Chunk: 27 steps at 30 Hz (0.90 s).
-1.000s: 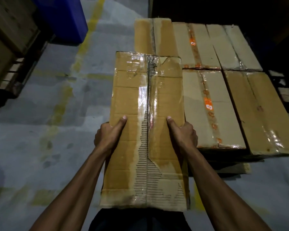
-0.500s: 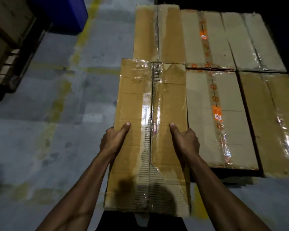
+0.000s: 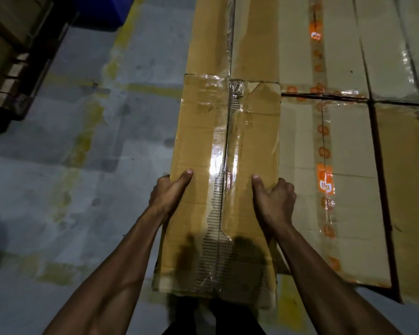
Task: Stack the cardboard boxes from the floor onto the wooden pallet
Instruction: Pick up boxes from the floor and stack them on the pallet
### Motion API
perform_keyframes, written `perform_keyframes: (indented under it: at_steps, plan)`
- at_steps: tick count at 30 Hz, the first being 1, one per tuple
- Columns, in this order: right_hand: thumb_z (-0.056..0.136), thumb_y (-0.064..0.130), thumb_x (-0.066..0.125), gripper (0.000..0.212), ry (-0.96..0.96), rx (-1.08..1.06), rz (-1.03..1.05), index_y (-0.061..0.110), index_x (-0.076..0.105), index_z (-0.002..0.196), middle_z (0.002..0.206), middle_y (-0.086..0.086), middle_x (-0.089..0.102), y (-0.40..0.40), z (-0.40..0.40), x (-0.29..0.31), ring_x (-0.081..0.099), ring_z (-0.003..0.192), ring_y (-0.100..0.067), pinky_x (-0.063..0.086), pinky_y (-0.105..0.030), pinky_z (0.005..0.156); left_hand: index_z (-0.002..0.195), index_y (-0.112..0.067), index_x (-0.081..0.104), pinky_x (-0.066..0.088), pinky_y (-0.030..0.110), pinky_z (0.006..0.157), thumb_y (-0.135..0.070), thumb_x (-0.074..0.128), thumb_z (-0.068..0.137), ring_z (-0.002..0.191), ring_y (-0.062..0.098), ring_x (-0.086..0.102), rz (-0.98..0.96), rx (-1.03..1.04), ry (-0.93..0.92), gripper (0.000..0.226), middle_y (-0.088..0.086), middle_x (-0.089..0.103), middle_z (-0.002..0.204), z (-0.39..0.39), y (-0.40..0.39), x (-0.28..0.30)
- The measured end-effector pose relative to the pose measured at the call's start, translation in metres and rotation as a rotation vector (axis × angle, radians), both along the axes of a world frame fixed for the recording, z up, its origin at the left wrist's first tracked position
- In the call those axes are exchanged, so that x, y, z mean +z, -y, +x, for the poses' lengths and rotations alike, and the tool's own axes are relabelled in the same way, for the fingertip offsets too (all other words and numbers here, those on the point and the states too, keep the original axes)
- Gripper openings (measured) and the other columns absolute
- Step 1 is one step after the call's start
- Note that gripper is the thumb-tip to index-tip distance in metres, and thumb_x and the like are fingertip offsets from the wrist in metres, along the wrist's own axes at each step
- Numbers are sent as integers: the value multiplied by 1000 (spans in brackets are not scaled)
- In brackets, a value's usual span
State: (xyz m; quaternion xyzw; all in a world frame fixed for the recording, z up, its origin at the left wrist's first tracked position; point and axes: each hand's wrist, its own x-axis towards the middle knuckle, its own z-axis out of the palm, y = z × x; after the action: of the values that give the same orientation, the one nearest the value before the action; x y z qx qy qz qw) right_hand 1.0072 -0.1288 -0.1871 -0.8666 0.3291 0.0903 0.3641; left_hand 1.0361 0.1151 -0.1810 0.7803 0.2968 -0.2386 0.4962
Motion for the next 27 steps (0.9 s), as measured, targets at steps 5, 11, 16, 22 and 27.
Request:
perform_keyframes:
  at_steps: [5, 11, 16, 22, 27]
  plan:
    - [93, 66, 49, 89, 2, 95, 10, 4, 28, 154, 165, -15, 18, 5, 10, -23, 17, 151, -33, 21, -52, 122, 118, -21, 65, 56, 53, 93, -90, 65, 53, 97, 28, 71, -76, 35, -41, 94, 3, 73, 108, 15, -1, -30]
    - [97, 64, 41, 92, -55, 163, -165, 9, 5, 161, 168, -10, -10, 6, 16, -60, -12, 155, -24, -6, -41, 125, 107, -26, 66, 56, 53, 94, -91, 61, 55, 97, 29, 70, -70, 47, -37, 83, 2, 73, 106, 23, 4, -63]
    - [97, 66, 36, 93, -62, 193, -209, 12, -6, 160, 168, -8, -13, 6, 13, -67, -15, 154, -21, -8, -39, 124, 94, -28, 66, 56, 50, 91, -91, 56, 61, 91, 27, 70, 30, 77, 18, 72, -1, 73, 98, 19, 8, -75]
    - [100, 64, 30, 86, -61, 267, -215, 14, -5, 160, 169, -7, -5, 5, -2, -64, -8, 155, -21, -4, -38, 125, 118, -13, 64, 53, 37, 86, -74, 58, 84, 94, 29, 64, 92, 73, 42, 70, 7, 67, 108, 16, 11, -72]
    - [100, 59, 38, 84, -22, 333, -182, 15, -1, 161, 169, -7, 3, 1, -58, -60, 1, 156, -22, 2, -37, 125, 131, -7, 54, 44, 32, 82, -57, 62, 93, 111, 36, 61, 168, -29, 71, 64, 16, 63, 127, -20, 12, -57]
